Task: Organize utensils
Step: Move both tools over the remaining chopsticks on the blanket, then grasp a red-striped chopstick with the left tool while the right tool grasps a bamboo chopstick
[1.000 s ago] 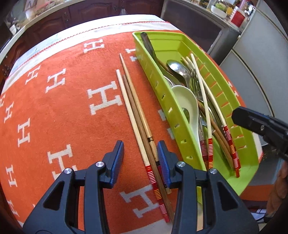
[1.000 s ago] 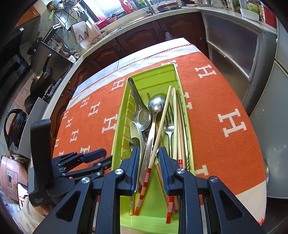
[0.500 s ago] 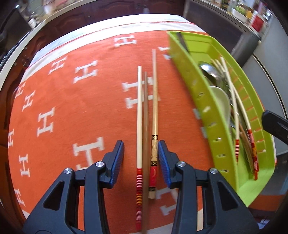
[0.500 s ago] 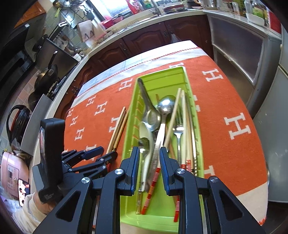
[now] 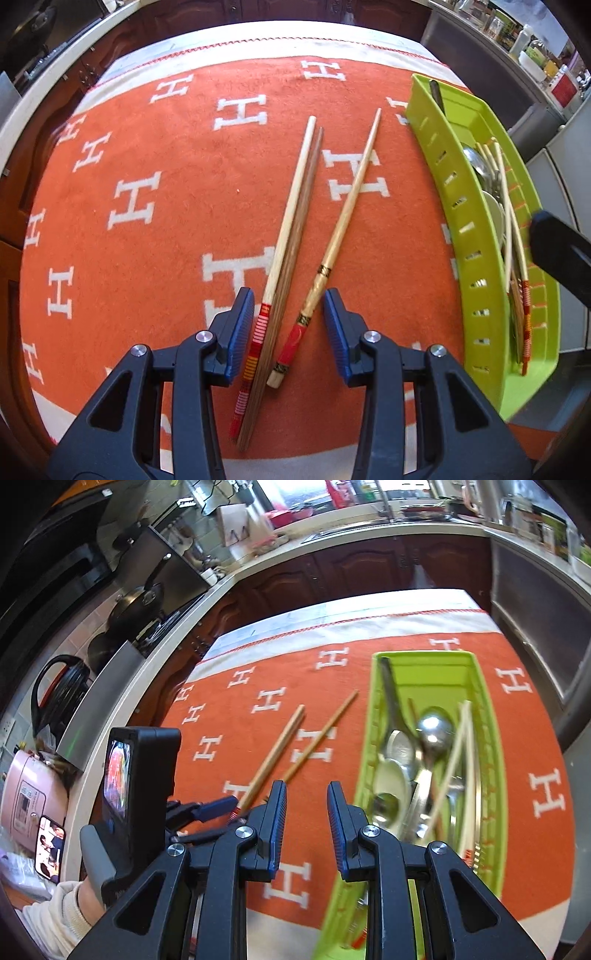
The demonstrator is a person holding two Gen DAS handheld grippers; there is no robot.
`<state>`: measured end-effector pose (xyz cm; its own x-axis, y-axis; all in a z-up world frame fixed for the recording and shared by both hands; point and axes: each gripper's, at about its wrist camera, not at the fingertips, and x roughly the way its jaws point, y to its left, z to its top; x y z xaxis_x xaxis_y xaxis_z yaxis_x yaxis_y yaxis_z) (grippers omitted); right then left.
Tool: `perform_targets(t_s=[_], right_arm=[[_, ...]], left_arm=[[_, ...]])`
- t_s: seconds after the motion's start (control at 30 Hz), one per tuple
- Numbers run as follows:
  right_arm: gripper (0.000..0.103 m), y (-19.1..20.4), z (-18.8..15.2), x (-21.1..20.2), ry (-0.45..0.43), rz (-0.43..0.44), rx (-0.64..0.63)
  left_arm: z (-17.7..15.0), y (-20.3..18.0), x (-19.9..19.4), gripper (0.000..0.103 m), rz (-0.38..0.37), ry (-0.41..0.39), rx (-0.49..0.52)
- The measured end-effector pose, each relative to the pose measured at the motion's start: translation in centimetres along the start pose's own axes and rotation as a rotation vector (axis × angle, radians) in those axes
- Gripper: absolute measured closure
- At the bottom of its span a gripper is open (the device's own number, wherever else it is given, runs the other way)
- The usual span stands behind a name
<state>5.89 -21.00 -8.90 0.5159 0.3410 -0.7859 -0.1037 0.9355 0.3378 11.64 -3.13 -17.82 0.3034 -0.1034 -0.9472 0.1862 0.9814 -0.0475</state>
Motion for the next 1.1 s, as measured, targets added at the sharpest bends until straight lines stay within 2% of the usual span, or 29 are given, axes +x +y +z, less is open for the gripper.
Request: perform_targets(t_s=[0.2,0.4,0.6,0.77,0.87,1.1], right_arm=[[0.081,2.0,1.2,3.2,0.058,0.04,0.015],[0.08,3.1,1.9,6.2,0.102,0.034,0.053],[0.081,3.6,2.0,9.4,0.156,0.014,0.082],[0.081,3.6,1.9,10.5,0.17,-0.008,0.098],[0.08,3.5,1.9,10.9,0.177,-0.019,0.107],[0.081,3.2,1.8,11.3,0.186,-0.043,0.12]], left_arm=[[0.0,3.2,-0.4,0.067,-0.13,0.034,-0.095],[0.4,6.0,-0.8,0.067,-0.114,0.019,-0.154],[1.1,6.5,-0.4,0.067,-0.117,0.015,-0.119],[1.5,6.2,-0.7,0.067,-0.146,-0.011,-0.092],[1.6,5.9,-0.3,0.067,-0.148,0.002,-0.059],[1.7,4.8,0.3,0.067,-0.111,-0.003,0.035]])
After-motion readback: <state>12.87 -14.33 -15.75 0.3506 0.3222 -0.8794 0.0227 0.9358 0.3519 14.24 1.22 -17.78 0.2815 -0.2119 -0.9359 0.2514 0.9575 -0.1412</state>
